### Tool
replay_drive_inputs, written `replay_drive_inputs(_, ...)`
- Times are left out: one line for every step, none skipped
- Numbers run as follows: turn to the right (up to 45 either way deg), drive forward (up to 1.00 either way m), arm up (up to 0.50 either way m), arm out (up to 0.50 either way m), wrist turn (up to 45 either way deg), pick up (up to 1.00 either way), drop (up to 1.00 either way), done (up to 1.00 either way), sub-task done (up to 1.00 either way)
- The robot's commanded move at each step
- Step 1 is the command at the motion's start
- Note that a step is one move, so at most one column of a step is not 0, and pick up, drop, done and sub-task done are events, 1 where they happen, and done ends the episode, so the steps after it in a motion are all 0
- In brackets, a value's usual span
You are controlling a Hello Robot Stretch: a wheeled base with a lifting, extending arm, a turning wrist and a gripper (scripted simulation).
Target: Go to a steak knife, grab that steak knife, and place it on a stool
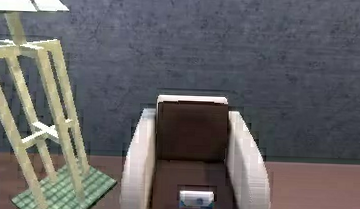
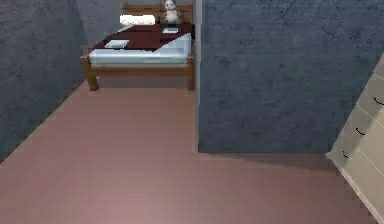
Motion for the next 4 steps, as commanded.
replay_drive_inputs(-45.0,0.0,0.0,0.0,0.0,0.0,0.0,0.0,0.0)
replay_drive_inputs(-45.0,0.0,0.0,0.0,0.0,0.0,0.0,0.0,0.0)
replay_drive_inputs(-24.0,0.0,0.0,0.0,0.0,0.0,0.0,0.0,0.0)
replay_drive_inputs(0.0,0.65,0.0,0.0,0.0,0.0,0.0,0.0,0.0)
